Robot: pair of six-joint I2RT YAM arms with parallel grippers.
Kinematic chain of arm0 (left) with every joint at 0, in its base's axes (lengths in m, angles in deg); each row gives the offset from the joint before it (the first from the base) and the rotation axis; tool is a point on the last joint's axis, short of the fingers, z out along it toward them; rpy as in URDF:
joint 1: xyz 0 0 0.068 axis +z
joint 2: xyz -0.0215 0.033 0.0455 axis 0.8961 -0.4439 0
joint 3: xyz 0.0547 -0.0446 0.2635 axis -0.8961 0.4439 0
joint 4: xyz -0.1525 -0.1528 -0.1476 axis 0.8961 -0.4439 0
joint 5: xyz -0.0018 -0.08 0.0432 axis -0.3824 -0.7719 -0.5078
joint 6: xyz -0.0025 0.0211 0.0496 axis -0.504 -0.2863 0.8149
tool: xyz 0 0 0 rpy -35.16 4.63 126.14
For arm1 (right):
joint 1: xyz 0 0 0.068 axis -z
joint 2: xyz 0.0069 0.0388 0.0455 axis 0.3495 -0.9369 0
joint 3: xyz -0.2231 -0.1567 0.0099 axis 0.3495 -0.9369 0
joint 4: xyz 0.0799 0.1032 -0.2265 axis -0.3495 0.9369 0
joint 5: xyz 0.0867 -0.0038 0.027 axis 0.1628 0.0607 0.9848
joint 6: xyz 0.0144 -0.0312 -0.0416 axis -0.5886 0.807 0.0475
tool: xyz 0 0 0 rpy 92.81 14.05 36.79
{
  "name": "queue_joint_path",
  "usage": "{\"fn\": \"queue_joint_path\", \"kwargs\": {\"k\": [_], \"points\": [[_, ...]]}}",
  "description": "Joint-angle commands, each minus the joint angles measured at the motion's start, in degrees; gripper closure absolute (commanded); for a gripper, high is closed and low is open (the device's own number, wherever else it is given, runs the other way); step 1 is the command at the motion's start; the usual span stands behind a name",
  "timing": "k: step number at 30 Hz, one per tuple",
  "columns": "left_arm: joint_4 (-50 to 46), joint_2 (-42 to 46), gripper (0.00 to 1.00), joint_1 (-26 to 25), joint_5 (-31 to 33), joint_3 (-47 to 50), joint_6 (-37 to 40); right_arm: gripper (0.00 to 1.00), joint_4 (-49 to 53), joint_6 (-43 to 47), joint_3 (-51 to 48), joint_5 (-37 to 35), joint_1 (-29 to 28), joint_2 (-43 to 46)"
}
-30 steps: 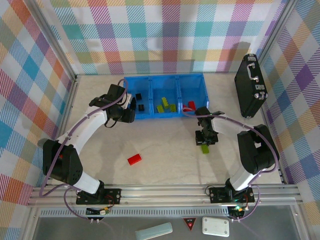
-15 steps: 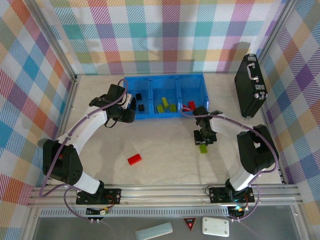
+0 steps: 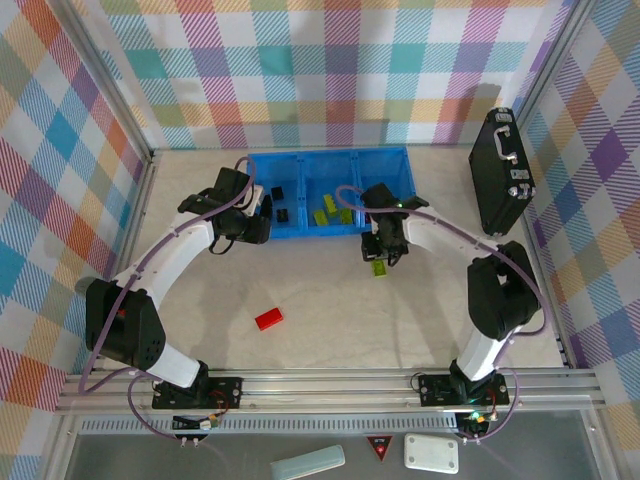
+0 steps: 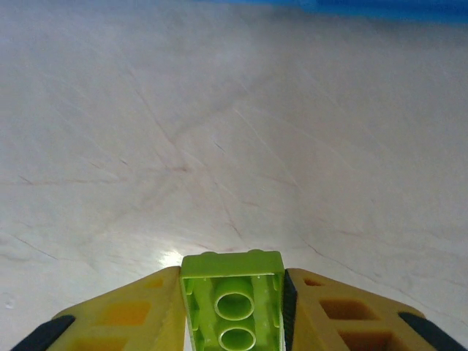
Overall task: Sort the legos into containers by color
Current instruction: Place the lego in the container.
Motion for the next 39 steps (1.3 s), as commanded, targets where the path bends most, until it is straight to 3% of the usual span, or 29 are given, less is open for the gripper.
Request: {"fn": "queue_joint_path", "kwargs": {"k": [1, 12, 29, 39], "points": [[0.4, 1.3, 0.54, 0.7, -0.6, 0.7, 0.4, 0.63, 1.4, -1.0, 4.6, 2.5, -0.7, -2.3], [0.7, 0.7, 0.54, 0.9, -0.9, 0.7, 0.2, 0.63, 0.9, -1.7, 20.6, 6.1, -0.9, -11.3], [0.9, 0.7, 0.54, 0.9, 0.2, 1.4, 0.3, 0.65, -0.1, -1.8, 51.2, 7.1, -1.0, -32.6], [0.9, 0.5, 0.54, 0.9, -0.3, 1.4, 0.2, 0.65, -3.2, -2.2, 61.4, 5.7, -0.9, -41.9]]}}
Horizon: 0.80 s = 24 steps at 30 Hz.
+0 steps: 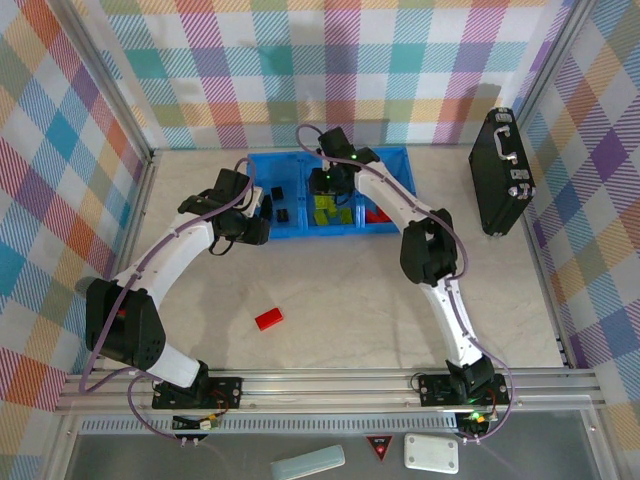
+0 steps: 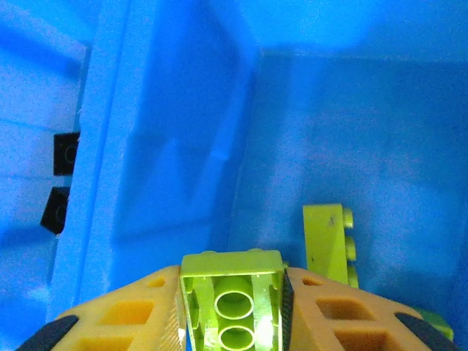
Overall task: Sort the legos into containers by color
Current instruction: Place the lego in the container.
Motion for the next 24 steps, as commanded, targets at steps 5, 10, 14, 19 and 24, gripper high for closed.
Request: {"fn": "queue_joint_path", "kwargs": {"k": [5, 10, 14, 19, 24], "points": [[0.6, 0.3, 0.54, 0.7, -0.7, 0.6, 0.2, 0.65, -4.2, -1.4, 4.3, -2.5, -0.3, -4.5], [0.6, 0.3, 0.54, 0.7, -0.8, 0.6, 0.1, 0.64, -6.3, -1.4, 5.5, -3.8, -0.3, -7.1], [0.5, 0.1, 0.54, 0.7, -0.7, 0.5, 0.1, 0.64, -7.9, -1.2, 6.3, -3.9, -0.3, -8.7], [0.5, -0.3, 0.54, 0.7, -1.3, 0.3, 0.1, 0.64, -8.3, -1.3, 6.6, -4.0, -0.3, -10.0], [0.4, -0.5, 0.54, 0.7, -1.3, 0.1, -0.1, 0.57, -7.8, -1.5, 6.6, -3.2, -0.3, -10.3]]}}
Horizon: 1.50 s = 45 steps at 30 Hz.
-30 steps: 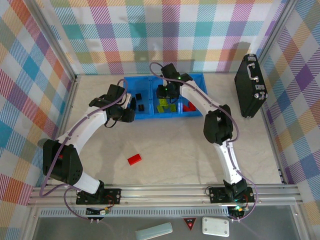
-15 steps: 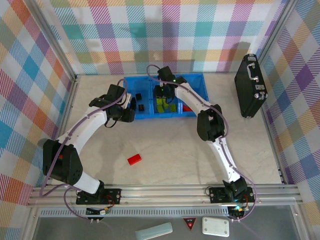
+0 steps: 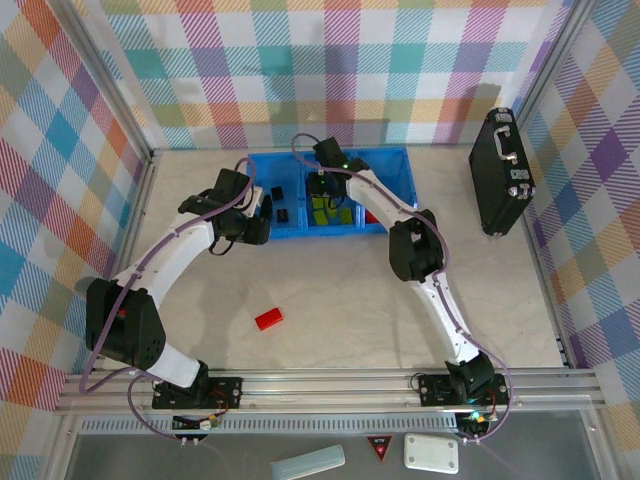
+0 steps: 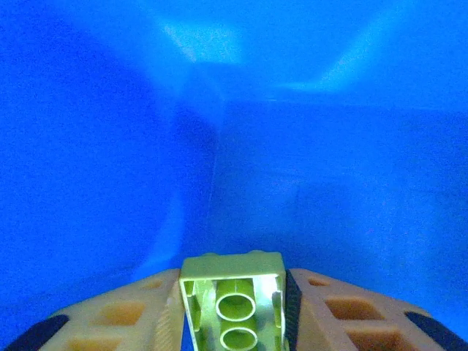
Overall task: Sort the legos into containers by color
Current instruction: Place the lego in the container, then pick up the lego from the bottom-center of the table.
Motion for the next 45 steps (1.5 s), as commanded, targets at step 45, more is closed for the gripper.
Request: {"fn": "queue_joint_path", "kwargs": {"k": [45], "points": [[-0.4, 0.1, 0.54, 9.1, -0.6, -1.1, -2.1, 0.5, 5.7, 0.0, -39.1, -1.2, -16.7, 35.0]]}}
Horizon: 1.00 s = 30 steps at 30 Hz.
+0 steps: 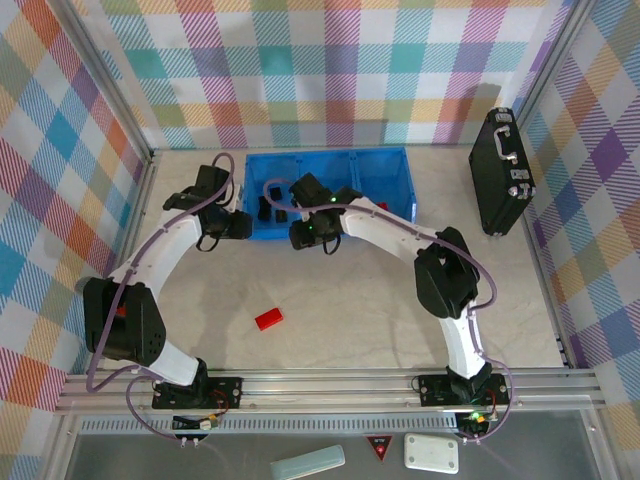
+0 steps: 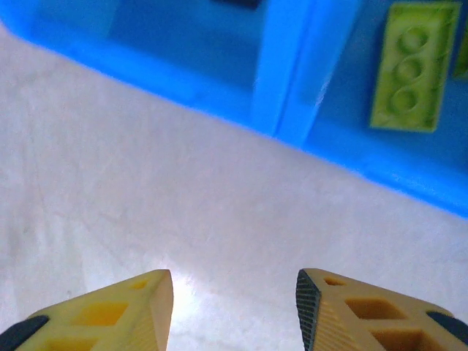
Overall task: Sort the legos into containers by color
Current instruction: Pick up the lego from the bottom-center of the table.
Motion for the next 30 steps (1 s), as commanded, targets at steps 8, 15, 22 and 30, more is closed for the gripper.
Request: {"fn": "queue_joint_path", "kwargs": {"k": [8, 15, 22, 30], "points": [[-0.2, 1.5, 0.54, 3.1, -0.5, -0.9, -1.0, 0.45, 0.3, -6.3, -6.6, -1.3, -7.6, 4.5], [-0.3, 2.1, 0.54, 3.4, 0.1, -0.5, -0.9, 0.42, 0.9, -9.7, -8.2, -2.1, -13.2, 3.0], [-0.4, 2.1, 0.54, 3.4, -0.3, -0.5, -0.9, 0.29, 1.7, -12.3, -7.6, -3.7, -17.4, 1.4], [-0.6, 1.7, 0.54, 3.5, -0.2, -0.7, -0.9, 0.17, 3.7, -14.8, -3.7, -7.3, -21.6, -2.1]]}}
